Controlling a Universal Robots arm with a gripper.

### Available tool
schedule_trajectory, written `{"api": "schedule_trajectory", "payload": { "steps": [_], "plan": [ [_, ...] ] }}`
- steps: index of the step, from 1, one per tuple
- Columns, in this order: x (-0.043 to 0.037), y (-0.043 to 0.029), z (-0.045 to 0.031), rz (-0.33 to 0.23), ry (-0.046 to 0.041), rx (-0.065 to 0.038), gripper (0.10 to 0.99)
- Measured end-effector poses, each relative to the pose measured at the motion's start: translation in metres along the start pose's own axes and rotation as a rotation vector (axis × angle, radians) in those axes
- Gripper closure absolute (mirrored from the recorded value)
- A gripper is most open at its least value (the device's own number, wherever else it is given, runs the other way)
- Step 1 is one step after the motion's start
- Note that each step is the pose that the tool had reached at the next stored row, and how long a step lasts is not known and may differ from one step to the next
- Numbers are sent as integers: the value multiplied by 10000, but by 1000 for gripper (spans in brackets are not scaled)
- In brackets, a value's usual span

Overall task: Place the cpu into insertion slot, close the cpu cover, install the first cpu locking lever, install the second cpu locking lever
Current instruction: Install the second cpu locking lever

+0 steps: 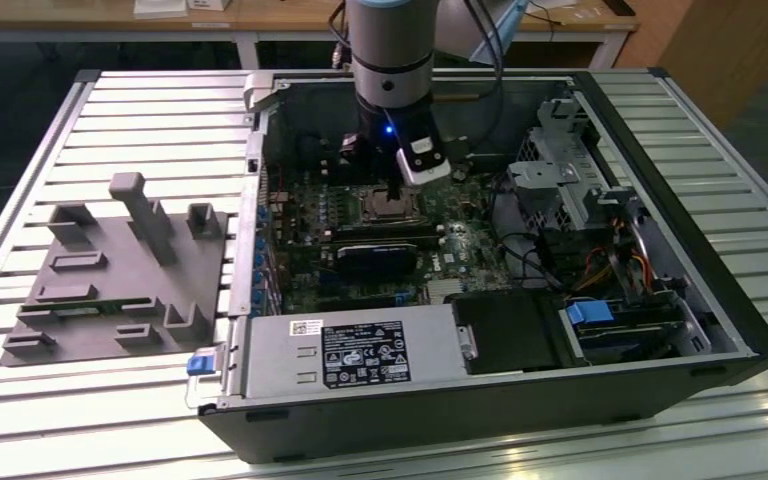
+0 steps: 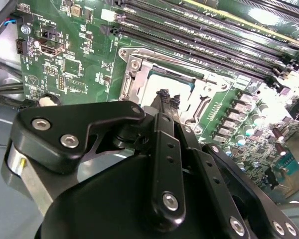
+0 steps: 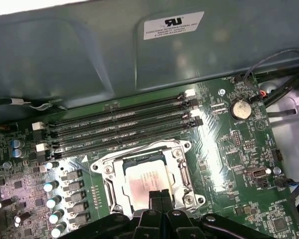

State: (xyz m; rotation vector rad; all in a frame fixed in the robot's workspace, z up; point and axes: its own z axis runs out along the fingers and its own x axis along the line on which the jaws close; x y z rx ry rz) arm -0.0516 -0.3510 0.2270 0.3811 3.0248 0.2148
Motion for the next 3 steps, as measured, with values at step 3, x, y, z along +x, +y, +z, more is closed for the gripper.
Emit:
{"api": "schedule_trajectory", "payload": {
  "steps": [3],
  "plan": [
    [0, 1, 0, 0, 0, 0, 984]
  ]
}}
